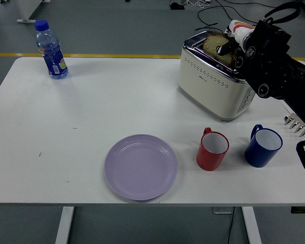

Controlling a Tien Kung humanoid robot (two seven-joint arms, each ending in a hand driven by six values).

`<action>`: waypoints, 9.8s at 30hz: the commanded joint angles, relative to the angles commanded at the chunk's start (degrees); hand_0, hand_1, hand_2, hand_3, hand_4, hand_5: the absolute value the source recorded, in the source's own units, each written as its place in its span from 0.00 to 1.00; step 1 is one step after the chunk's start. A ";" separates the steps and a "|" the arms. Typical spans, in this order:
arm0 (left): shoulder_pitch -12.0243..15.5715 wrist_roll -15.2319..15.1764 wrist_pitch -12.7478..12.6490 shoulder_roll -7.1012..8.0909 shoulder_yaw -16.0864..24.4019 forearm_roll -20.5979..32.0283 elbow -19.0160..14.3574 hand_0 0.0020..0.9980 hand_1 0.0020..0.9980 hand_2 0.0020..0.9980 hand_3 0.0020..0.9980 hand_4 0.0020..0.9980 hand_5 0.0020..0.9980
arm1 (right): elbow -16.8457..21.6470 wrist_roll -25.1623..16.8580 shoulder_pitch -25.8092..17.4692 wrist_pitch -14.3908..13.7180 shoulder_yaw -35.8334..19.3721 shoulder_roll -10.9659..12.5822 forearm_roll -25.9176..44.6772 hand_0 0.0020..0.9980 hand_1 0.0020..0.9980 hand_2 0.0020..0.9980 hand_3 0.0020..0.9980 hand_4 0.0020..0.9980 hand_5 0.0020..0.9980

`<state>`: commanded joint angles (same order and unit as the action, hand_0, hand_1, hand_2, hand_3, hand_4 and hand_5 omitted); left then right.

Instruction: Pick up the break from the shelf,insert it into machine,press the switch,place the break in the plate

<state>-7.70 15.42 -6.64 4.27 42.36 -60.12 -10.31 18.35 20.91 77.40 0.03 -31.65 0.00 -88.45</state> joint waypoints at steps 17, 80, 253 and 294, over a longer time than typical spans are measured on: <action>0.14 -0.01 0.05 0.13 0.45 -0.29 0.00 0.66 0.59 0.59 0.60 0.33 0.94 | 4.08 -0.83 -0.14 -4.32 -2.58 0.00 -1.31 0.24 0.27 0.35 0.47 0.38 0.00; 2.06 0.17 0.78 -0.39 3.80 -3.89 0.00 0.66 0.59 0.59 0.60 0.33 0.94 | 82.48 5.04 -34.32 -16.65 -2.91 27.20 35.16 0.17 0.20 0.31 0.42 0.29 0.00; 3.00 0.38 1.10 -0.74 5.81 -6.64 0.00 0.66 0.59 0.59 0.60 0.33 0.94 | 48.87 -30.53 -57.32 -10.75 -56.82 25.32 78.06 0.80 0.74 0.75 0.71 0.50 0.29; 2.23 0.30 1.12 -0.75 6.96 -7.38 0.00 0.65 0.59 0.59 0.60 0.32 0.94 | 45.74 -24.40 -61.07 -11.86 -61.92 26.03 79.12 0.76 0.70 0.71 0.65 0.47 0.29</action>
<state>-5.47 15.72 -5.52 3.52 49.32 -67.50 -10.31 64.09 -3.49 16.34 -11.83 -93.57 26.03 -9.34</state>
